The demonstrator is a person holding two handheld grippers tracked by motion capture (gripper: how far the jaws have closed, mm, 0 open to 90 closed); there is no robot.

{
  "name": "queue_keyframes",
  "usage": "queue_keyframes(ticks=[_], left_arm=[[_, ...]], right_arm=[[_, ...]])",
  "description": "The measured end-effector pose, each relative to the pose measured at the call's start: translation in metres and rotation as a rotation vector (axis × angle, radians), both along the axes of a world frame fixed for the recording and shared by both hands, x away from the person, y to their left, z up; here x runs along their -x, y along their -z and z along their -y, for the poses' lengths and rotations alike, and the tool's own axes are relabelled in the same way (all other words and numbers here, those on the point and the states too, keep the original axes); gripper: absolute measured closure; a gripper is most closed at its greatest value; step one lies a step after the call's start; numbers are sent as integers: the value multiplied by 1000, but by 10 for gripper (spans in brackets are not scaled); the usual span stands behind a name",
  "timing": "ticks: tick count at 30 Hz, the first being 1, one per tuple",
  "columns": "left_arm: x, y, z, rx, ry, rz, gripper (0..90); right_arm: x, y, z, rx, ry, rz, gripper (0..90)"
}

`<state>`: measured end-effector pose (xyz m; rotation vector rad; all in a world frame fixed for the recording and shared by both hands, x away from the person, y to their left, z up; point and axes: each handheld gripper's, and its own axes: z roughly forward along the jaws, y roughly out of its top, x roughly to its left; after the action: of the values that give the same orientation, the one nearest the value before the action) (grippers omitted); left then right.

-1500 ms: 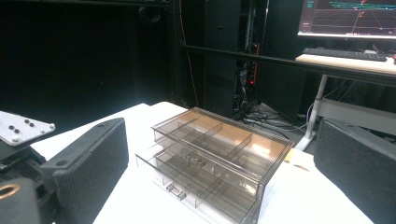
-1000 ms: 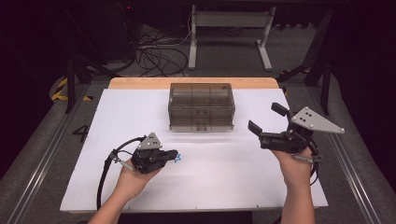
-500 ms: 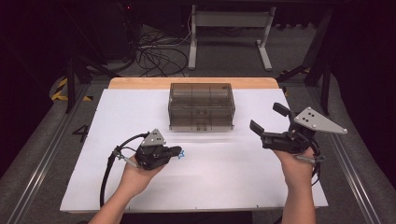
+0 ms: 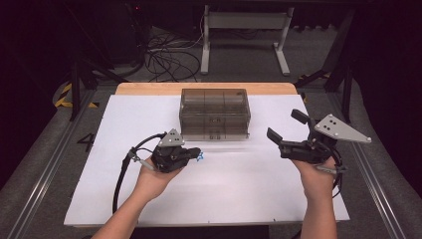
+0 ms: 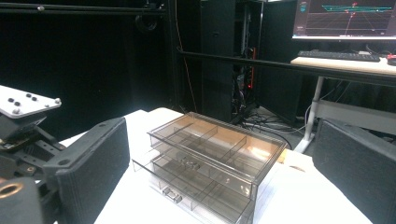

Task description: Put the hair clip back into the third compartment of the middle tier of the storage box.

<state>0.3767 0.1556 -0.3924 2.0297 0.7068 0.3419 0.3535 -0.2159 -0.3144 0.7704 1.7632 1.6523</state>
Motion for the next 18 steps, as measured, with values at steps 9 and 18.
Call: queue_keyframes(ticks=[9, 18], left_arm=[[-3, -7, 7, -2, 7, 25, 882], [-8, -10, 18, 16, 22, 36, 883]], right_arm=[[1, -1, 1, -6, -3, 9, 47], [0, 0, -3, 1, -10, 3, 47]])
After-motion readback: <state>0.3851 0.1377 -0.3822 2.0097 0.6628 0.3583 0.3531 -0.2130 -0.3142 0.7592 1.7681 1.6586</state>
